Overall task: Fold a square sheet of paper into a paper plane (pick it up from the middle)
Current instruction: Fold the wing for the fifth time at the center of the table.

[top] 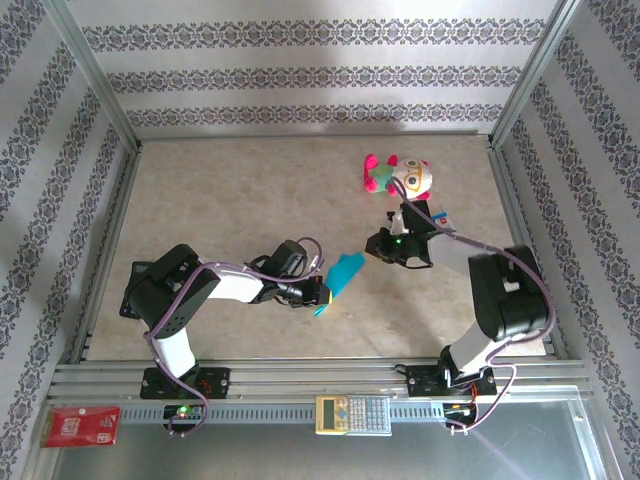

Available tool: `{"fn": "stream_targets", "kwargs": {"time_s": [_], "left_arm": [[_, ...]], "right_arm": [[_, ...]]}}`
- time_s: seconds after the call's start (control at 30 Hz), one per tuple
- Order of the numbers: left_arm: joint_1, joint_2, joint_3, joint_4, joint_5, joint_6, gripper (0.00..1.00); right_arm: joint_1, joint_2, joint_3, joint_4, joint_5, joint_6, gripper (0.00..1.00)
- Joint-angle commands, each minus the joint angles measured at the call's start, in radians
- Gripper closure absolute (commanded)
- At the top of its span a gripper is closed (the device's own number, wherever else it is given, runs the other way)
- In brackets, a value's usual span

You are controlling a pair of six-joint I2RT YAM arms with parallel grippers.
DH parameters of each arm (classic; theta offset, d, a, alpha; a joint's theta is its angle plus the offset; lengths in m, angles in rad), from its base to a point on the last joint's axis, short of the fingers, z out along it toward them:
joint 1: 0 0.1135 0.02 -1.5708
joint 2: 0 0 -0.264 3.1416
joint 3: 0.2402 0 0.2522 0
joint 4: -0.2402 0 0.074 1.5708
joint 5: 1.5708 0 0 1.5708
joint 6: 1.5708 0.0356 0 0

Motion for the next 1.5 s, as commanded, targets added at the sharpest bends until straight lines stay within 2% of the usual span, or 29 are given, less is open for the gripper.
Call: {"fn": "stream_targets", "kwargs": {"time_s": [0.0,0.1,0.23,0.37,0.67,1.3,1.47], "left_arm": [[-0.001,0.061,-0.036,-0.192,-0.065,0.014,1.00],[-0.001,0.058,-0.034,-0.191,-0.061,0.010,1.00],[-0.001,0.050,-0.028,-0.194,-0.060,0.010,1.00],[-0.002,0.040,-0.034,-0.192,-0.056,0.002,1.00],[-0.004,0.005,-0.058,-0.189,-0.024,-0.021,1.00],[-0.016,-0.114,-0.202,-0.192,0.035,-0.069,1.00],[-0.027,-0.135,-0.193,-0.271,0.031,-0.020,1.00]], "right_arm": [[0.118,-0.092,-0.054,0.038,0.040,0.025,0.83],[0.203,-0.073,-0.076,0.105,0.056,0.082,0.83],[0.247,0.020,-0.074,0.183,0.052,0.121,0.83],[0.245,0.095,-0.076,0.201,0.058,0.117,0.85],[0.203,0.172,-0.109,0.112,0.138,0.115,0.89],[0.199,0.200,-0.092,-0.004,0.209,0.109,0.94],[0.200,0.205,-0.087,-0.013,0.215,0.107,0.94]]}}
